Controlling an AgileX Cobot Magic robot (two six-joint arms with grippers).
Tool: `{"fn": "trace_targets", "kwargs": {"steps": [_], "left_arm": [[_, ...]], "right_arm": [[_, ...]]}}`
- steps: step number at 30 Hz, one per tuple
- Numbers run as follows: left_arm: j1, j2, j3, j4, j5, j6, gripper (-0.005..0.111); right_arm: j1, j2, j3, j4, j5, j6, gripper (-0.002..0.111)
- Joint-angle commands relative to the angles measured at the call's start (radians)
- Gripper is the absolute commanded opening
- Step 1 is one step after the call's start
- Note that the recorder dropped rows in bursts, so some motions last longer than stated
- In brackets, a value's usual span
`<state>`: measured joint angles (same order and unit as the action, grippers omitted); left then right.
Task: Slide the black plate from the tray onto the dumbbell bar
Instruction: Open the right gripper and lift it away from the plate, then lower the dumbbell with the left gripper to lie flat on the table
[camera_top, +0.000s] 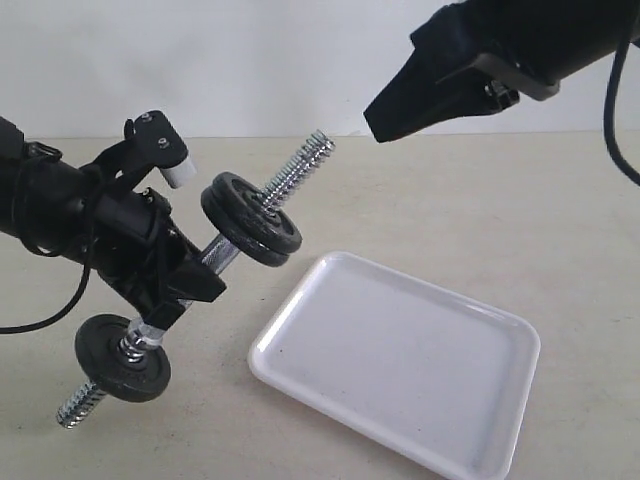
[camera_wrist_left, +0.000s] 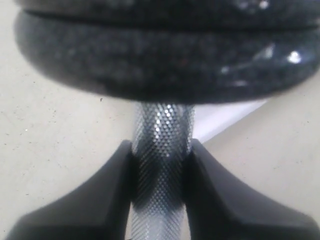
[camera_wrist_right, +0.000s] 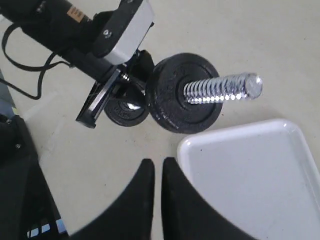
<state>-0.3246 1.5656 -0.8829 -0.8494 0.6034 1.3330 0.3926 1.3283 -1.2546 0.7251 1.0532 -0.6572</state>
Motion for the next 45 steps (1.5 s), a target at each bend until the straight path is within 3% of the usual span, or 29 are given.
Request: {"fn": "trace_targets", "kwargs": {"steps": [1,10,22,31,45], "left_arm": [[0.001,-0.055,-0.048,-0.165,-0.102,-0.036,0.004],[0.001,0.011,-0.048,-0.163,-0.208,-0.151,0.004],[0.001,0.103,-0.048,-0.163,-0.352,-0.174,0.004],[0.001,0.163,-0.048,-0.166,-0.390,-0.174,0.004],[-0.010,0.255,-0.111,-0.302,-0.393,-0.170,0.004]], "right_arm": [[-0.004,-0.010,-0.002,-0.032,0.032,0.060,0.001],[-0.004,-0.010,-0.002,-0.346,0.046,0.318,0.000],[-0.004,-0.010,0.006,-0.331,0.052,0.318,0.000],[-0.004,-0.012,0.159,-0.323,-0.020,0.314,0.000],[-0.004,-0.012,0.344,-0.180,-0.115,0.230,0.000]]}}
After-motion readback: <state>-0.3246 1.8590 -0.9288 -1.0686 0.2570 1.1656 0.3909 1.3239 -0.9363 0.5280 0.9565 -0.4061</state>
